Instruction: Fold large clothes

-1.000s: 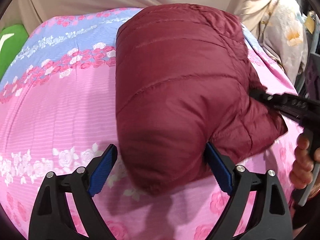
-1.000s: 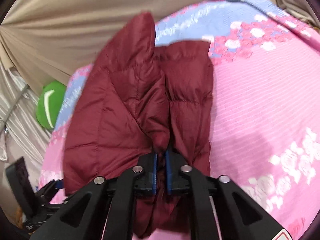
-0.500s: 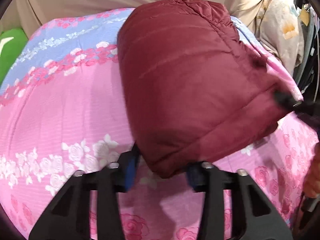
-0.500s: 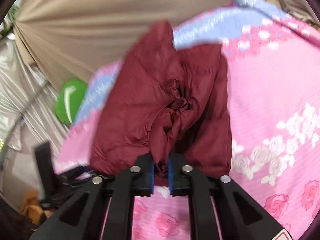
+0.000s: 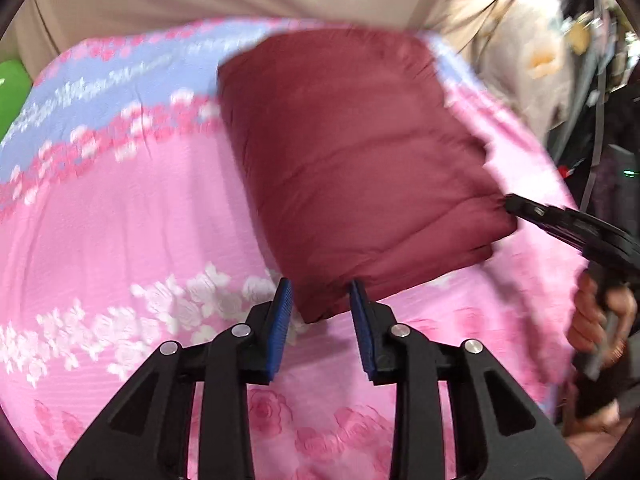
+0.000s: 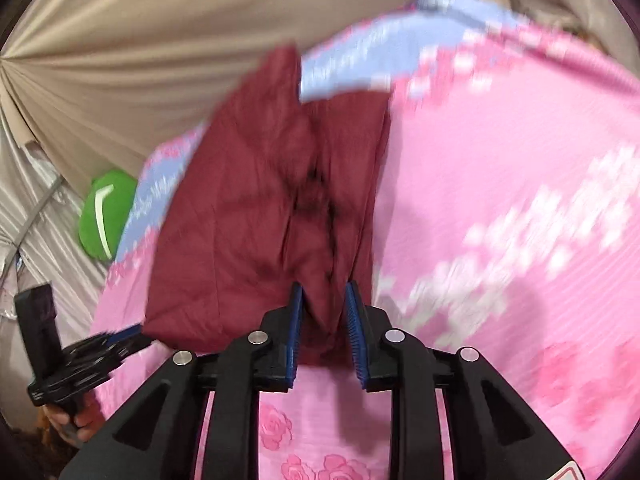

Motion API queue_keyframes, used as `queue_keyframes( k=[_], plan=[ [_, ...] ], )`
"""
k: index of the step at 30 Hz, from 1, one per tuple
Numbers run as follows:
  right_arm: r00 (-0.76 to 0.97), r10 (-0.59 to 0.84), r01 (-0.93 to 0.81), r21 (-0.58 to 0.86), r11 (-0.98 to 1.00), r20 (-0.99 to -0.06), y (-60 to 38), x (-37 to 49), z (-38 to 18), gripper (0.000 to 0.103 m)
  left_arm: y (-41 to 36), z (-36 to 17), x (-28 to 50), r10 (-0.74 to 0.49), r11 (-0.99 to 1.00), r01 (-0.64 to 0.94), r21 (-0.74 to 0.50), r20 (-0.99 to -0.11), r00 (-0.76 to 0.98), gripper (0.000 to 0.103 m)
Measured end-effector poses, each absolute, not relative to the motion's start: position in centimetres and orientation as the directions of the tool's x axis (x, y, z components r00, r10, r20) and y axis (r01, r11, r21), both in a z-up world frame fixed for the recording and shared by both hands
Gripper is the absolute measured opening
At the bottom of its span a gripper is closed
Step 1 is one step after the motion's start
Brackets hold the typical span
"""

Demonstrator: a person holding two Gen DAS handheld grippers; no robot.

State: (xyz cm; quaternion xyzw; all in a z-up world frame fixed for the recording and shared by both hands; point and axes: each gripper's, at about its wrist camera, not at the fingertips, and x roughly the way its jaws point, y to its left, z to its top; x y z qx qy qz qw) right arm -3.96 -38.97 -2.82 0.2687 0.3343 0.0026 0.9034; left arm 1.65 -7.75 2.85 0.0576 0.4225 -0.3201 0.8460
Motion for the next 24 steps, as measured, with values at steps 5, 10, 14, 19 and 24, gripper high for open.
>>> queue_keyframes(
  k=[5, 10, 14, 19, 24],
  plan=[
    [0.848, 0.119, 0.139, 0.432, 0.891, -0.516, -39.5, 0.1, 2.8, 0.049, -9.3, 7.6, 4.1, -0.496, 0.807, 0.58, -0.111, -0.66, 0.564, 0.032],
    [0.834, 0.119, 0.181, 0.471, 0.863, -0.538, -38.5, 8.5, 3.0, 0.06, -14.7, 6.7, 9.8, -0.452, 0.84, 0.532, -0.105, -0.677, 0.58, 0.033],
    [0.811, 0.106, 0.217, 0.464, 0.859, -0.575, -38.3, 13.2, 1.3, 0.012, -17.7, 4.8, 11.9, -0.396, 0.862, 0.503, -0.058, -0.696, 0.599, 0.033],
    [0.816, 0.022, 0.284, 0.433, 0.855, -0.578, -39.2, 13.4, -1.2, 0.003, -19.1, 3.0, 12.8, -0.396, 0.851, 0.524, -0.033, -0.697, 0.599, 0.035],
    [0.747, 0.021, 0.319, 0.386, 0.866, -0.665, -39.9, 15.5, -5.4, 0.002, -21.2, 1.6, 12.5, -0.377, 0.841, 0.541, 0.028, -0.687, 0.621, 0.035]
  ],
)
